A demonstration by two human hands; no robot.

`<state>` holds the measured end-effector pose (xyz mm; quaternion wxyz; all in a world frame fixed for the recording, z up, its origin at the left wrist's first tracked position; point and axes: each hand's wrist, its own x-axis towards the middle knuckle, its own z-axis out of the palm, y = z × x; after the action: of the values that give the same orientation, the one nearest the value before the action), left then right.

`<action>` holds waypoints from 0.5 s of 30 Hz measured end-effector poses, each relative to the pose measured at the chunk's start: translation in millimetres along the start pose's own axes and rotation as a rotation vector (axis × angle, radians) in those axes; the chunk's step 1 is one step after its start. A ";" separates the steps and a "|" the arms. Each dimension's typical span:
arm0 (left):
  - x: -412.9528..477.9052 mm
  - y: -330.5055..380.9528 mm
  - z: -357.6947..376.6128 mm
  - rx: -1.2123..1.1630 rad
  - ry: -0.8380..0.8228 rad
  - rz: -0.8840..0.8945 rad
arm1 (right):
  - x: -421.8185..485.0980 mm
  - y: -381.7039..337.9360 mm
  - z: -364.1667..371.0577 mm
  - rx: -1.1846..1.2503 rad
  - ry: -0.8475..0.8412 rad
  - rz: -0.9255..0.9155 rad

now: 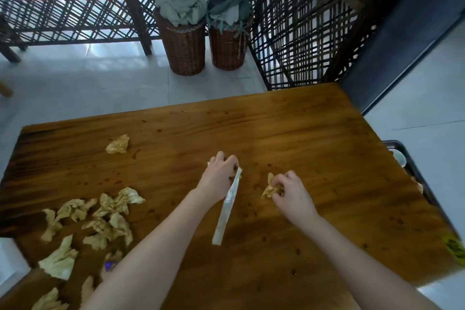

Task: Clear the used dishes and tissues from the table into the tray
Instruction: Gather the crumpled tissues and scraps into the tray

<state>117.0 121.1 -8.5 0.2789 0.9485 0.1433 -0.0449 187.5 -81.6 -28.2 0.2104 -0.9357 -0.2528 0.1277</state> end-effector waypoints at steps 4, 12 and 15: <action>-3.2 52.0 22.5 0.017 -0.016 0.019 | -24.3 43.4 -27.4 0.005 0.020 0.005; -3.7 180.3 93.2 0.026 -0.043 0.085 | -84.2 166.0 -82.7 0.024 0.100 0.092; -3.5 223.5 122.7 0.033 -0.049 0.105 | -102.7 212.0 -102.2 0.036 0.105 0.110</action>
<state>179.4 -125.8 4.3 0.2688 0.9578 0.0857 -0.0555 225.5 -335.5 -21.9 0.2331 -0.9496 -0.1873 0.0943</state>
